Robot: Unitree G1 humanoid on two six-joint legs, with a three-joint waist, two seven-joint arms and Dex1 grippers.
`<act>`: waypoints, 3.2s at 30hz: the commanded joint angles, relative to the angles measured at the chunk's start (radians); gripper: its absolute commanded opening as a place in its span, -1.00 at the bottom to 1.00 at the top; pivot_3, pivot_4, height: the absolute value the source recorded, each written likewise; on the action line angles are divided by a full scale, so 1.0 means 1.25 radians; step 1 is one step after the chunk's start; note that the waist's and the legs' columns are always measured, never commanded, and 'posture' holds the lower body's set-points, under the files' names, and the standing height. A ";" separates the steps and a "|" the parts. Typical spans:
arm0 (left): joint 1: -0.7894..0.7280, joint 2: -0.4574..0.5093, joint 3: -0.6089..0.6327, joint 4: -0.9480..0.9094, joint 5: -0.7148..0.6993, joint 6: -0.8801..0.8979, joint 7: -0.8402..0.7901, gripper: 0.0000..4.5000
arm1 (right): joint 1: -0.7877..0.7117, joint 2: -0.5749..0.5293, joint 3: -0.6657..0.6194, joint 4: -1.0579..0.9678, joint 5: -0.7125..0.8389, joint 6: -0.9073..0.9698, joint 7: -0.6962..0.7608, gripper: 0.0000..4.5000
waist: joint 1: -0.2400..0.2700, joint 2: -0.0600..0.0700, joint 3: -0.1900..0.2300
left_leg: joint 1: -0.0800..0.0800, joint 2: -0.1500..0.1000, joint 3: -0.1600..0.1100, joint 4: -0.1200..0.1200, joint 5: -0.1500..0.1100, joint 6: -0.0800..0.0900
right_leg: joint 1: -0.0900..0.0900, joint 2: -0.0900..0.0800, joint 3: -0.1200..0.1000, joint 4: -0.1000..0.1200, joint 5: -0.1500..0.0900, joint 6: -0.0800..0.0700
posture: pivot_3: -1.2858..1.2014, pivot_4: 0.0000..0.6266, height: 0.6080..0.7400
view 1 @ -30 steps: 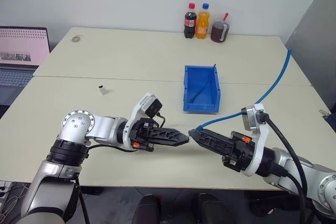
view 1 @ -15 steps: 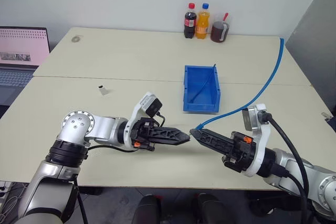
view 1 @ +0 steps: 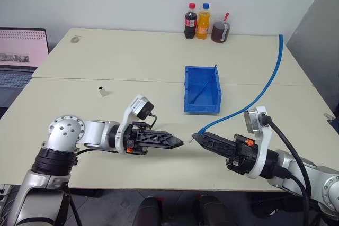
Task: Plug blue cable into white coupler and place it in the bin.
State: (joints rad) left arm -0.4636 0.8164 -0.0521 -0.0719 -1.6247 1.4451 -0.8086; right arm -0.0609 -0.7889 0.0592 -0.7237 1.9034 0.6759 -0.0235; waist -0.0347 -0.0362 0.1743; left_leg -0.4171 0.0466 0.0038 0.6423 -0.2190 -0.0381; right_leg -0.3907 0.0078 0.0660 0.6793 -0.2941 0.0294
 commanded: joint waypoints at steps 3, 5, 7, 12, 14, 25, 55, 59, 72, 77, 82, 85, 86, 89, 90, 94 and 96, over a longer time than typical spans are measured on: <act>0.127 0.105 0.001 -0.156 0.351 -0.262 -0.172 0.70 | -0.055 0.005 -0.022 0.065 -0.106 0.028 0.090 -0.90 | 0.003 0.000 0.000 | 0.000 0.000 0.000 -0.001 0.000 0.000 | -0.001 -0.001 0.000 0.000 -0.001 -0.001 | 0.03 -0.52 1.00; 0.180 0.079 0.054 -0.159 0.416 -0.341 -0.110 0.88 | -0.087 0.027 -0.013 0.101 -0.179 0.025 0.115 -0.90 | 0.005 0.001 0.001 | 0.000 0.001 0.001 -0.001 0.000 0.000 | -0.001 -0.002 0.000 0.000 -0.003 -0.006 | 0.03 -0.52 1.00; 0.227 0.039 0.096 -0.171 0.520 -0.435 0.000 1.00 | -0.119 0.052 -0.004 0.129 -0.244 0.020 0.135 -0.90 | 0.005 0.001 0.001 | 0.000 0.001 0.001 -0.001 0.000 0.000 | -0.001 -0.005 0.000 0.000 -0.003 -0.006 | 0.03 -0.52 1.00; 0.258 -0.099 0.109 -0.141 0.779 -0.566 0.321 1.00 | -0.172 0.112 -0.013 0.167 -0.301 0.022 0.150 -0.90 | 0.008 0.001 0.001 | -0.001 0.000 0.000 -0.001 0.000 0.000 | -0.002 -0.006 -0.001 0.000 0.000 0.000 | 0.03 -0.52 1.00; 0.264 -0.148 0.101 -0.128 0.865 -0.608 0.403 1.00 | -0.191 0.134 -0.012 0.186 -0.318 0.029 0.155 -0.90 | 0.008 0.000 0.001 | -0.001 0.000 0.001 -0.001 0.000 0.000 | -0.001 -0.006 0.000 -0.001 0.000 0.001 | 0.03 -0.52 1.00; 0.067 -0.309 0.181 0.248 1.138 -0.843 0.740 1.00 | -0.230 0.179 -0.033 0.229 -0.404 0.061 0.188 -0.90 | 0.005 -0.001 0.001 | -0.001 0.000 0.001 0.001 0.000 0.000 | 0.000 -0.001 0.000 0.001 0.003 0.002 | 0.03 -0.52 1.00; -0.308 -0.355 0.238 0.932 1.197 -1.192 0.738 1.00 | -0.215 0.231 -0.122 0.212 -0.450 0.090 0.085 -0.90 | 0.007 -0.002 0.000 | -0.001 -0.001 0.006 0.001 0.000 0.000 | 0.001 -0.001 -0.004 0.000 0.005 0.003 | 0.03 -0.52 1.00; -0.318 -0.347 0.243 0.954 1.198 -1.212 0.738 0.63 | -0.209 0.241 -0.124 0.215 -0.460 0.086 0.077 -0.90 | 0.005 -0.002 0.000 | -0.001 -0.001 0.006 0.001 0.000 0.000 | 0.000 -0.001 -0.004 0.000 0.005 0.003 | 0.03 -0.52 1.00; -0.344 -0.333 0.241 0.992 1.207 -1.225 0.730 -0.57 | -0.206 0.252 -0.149 0.229 -0.495 0.095 0.072 -0.90 | 0.002 -0.002 0.000 | -0.001 -0.001 0.007 0.001 0.000 0.000 | 0.000 0.000 -0.004 0.000 0.005 0.003 | 0.03 -0.52 1.00; -0.341 -0.336 0.241 0.990 1.205 -1.222 0.729 -0.65 | -0.199 0.257 -0.152 0.221 -0.496 0.097 0.068 -0.90 | 0.003 -0.002 0.000 | -0.001 -0.001 0.007 0.001 0.000 0.000 | 0.000 0.000 -0.004 0.000 0.005 0.003 | 0.03 -0.52 1.00; -0.338 -0.326 0.228 0.981 1.216 -1.216 0.709 -0.65 | -0.197 0.270 -0.149 0.223 -0.507 0.092 0.054 -0.90 | 0.003 -0.002 0.000 | -0.001 -0.001 0.007 0.001 0.000 0.000 | 0.000 0.000 -0.003 0.000 0.005 0.003 | 0.03 -0.52 1.00; -0.331 -0.284 0.187 0.933 1.235 -1.224 0.561 -0.65 | -0.200 0.266 -0.142 0.217 -0.532 0.095 0.052 -0.90 | 0.002 -0.002 0.000 | -0.001 -0.001 0.007 0.001 0.000 0.000 | 0.000 0.000 -0.004 0.000 0.005 0.003 | 0.03 -0.52 1.00; -0.321 -0.264 0.165 0.891 1.231 -1.225 0.453 -0.65 | -0.200 0.263 -0.142 0.211 -0.537 0.098 0.052 -0.90 | 0.002 -0.002 0.000 | -0.001 -0.001 0.007 0.001 0.000 0.000 | -0.001 0.000 -0.003 0.000 0.005 0.003 | 0.03 -0.52 1.00; -0.254 -0.211 0.088 0.679 1.168 -1.167 0.091 -0.65 | -0.206 0.253 -0.154 0.204 -0.532 0.106 0.046 -0.90 | 0.002 -0.002 0.000 | -0.004 -0.001 0.007 0.000 0.000 -0.001 | -0.004 0.001 -0.003 0.000 0.006 0.001 | 0.03 -0.52 1.00; -0.211 -0.187 0.052 0.565 1.128 -1.115 -0.029 -0.65 | -0.208 0.247 -0.158 0.205 -0.533 0.109 0.045 -0.90 | 0.002 -0.002 0.000 | -0.006 0.000 0.008 0.000 0.000 -0.001 | -0.006 0.001 -0.003 0.001 0.006 0.001 | 0.03 -0.52 1.00; -0.123 -0.146 -0.009 0.310 1.043 -0.955 -0.220 -0.65 | -0.213 0.238 -0.167 0.200 -0.527 0.119 0.045 -0.90 | 0.005 -0.001 0.000 | -0.010 0.000 0.006 -0.001 0.000 -0.001 | -0.011 -0.002 -0.001 0.002 0.006 0.001 | 0.03 -0.52 1.00; -0.089 -0.148 -0.086 0.192 1.036 -0.915 -0.298 -0.65 | -0.218 0.231 -0.163 0.189 -0.543 0.119 0.054 -0.90 | 0.004 -0.001 0.000 | -0.012 0.000 0.005 0.001 0.000 -0.001 | -0.011 -0.002 -0.001 0.002 0.006 0.001 | 0.03 -0.52 1.00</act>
State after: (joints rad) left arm -0.5894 0.6263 -0.0915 0.3220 -0.2971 0.2504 -1.0835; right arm -0.3152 -0.4847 -0.1256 -0.4359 1.2353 0.8251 0.0355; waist -0.0298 -0.0372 0.1742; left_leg -0.4321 0.0465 0.0104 0.6440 -0.2187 -0.0390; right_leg -0.4051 0.0057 0.0643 0.6814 -0.2869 0.0302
